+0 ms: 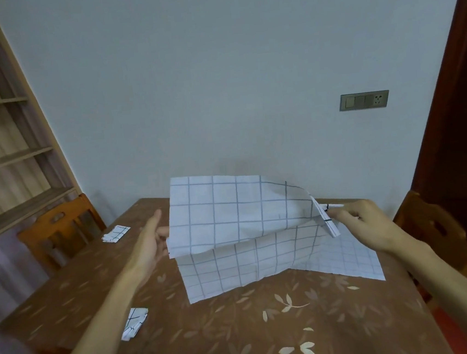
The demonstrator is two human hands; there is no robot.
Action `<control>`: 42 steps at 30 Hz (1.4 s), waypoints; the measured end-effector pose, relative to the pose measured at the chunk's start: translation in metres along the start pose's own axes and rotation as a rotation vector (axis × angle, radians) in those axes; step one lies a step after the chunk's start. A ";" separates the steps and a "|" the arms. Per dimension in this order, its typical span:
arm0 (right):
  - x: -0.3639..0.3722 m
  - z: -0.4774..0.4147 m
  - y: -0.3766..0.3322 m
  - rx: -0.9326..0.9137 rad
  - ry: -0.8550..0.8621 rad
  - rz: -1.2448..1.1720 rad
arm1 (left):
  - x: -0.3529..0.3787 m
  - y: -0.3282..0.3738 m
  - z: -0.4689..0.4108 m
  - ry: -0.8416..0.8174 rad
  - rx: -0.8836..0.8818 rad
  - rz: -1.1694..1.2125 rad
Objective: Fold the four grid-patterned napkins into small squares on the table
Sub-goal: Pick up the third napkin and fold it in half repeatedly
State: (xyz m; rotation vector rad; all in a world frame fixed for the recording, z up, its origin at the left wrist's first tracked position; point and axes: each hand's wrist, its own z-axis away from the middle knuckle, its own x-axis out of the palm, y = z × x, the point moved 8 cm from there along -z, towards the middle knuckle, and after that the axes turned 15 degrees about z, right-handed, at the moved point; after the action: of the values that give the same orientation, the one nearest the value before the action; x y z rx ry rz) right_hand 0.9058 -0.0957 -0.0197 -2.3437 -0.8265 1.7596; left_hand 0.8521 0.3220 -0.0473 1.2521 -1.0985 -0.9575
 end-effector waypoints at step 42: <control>-0.034 0.007 -0.117 -0.331 0.110 -0.129 | 0.156 0.029 0.030 -0.288 0.363 -0.112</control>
State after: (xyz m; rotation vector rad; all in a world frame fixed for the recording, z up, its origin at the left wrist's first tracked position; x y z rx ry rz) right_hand 0.8515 -0.0142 0.0521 -2.4864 -1.3055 1.5257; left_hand 0.8571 0.1671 -0.0028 1.5123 -1.4896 -1.0786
